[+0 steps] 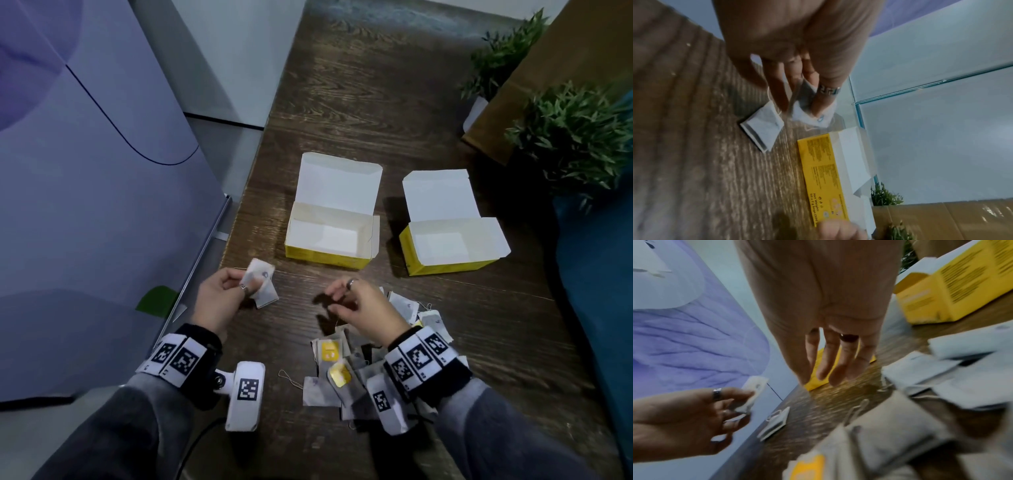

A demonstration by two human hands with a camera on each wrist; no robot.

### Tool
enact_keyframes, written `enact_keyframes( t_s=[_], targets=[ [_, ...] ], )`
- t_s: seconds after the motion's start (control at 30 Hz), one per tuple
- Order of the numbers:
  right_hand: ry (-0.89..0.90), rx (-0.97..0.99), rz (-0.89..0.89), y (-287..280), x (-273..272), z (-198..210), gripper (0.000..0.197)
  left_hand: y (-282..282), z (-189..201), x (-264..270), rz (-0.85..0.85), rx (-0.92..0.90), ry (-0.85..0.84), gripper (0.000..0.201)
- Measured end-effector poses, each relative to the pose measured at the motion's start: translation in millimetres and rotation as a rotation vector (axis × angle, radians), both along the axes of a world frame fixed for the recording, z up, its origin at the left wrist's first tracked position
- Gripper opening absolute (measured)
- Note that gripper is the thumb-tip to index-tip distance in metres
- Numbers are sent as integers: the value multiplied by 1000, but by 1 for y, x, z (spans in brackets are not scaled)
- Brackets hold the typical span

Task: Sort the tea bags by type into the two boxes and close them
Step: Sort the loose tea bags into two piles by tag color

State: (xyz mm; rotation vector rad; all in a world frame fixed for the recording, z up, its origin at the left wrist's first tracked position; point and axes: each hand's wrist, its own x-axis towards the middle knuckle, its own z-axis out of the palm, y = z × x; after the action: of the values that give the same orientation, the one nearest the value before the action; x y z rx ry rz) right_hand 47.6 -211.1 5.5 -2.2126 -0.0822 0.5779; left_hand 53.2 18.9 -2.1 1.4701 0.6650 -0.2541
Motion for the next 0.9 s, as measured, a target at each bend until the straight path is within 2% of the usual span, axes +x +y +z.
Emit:
enact_keyframes(
  t_s=[0.1,0.17,0.23,0.3,0.47,0.57,0.63,0.77,0.9],
  targets=[
    [164,-116,158,-14,-8,-7,13,0,-12,-4,49,46,12,12],
    [195,-189,294,-15,-14,-9,25,-2,-23,-6,44,77,55,18],
    [160,-254,354,-12,-17,-13,39,-2,-31,-8,38,113,80,20],
    [115,-295,370,-8,-19,-17,44,-1,-37,-9,20,129,72,15],
    [15,-419,443,-3,-26,-18,43,0,-41,-11,-79,277,39,10],
    [1,-468,460,-1,-28,-19,43,1,-41,-8,-155,361,36,14],
    [2,-415,435,-2,-28,-23,37,1,-39,-6,-191,405,17,20],
    [85,-129,256,-11,-28,-17,19,1,-38,-3,-243,479,-4,32],
    [67,91,31,-29,-33,-4,19,-1,-31,-3,-351,701,28,65]
  ],
)
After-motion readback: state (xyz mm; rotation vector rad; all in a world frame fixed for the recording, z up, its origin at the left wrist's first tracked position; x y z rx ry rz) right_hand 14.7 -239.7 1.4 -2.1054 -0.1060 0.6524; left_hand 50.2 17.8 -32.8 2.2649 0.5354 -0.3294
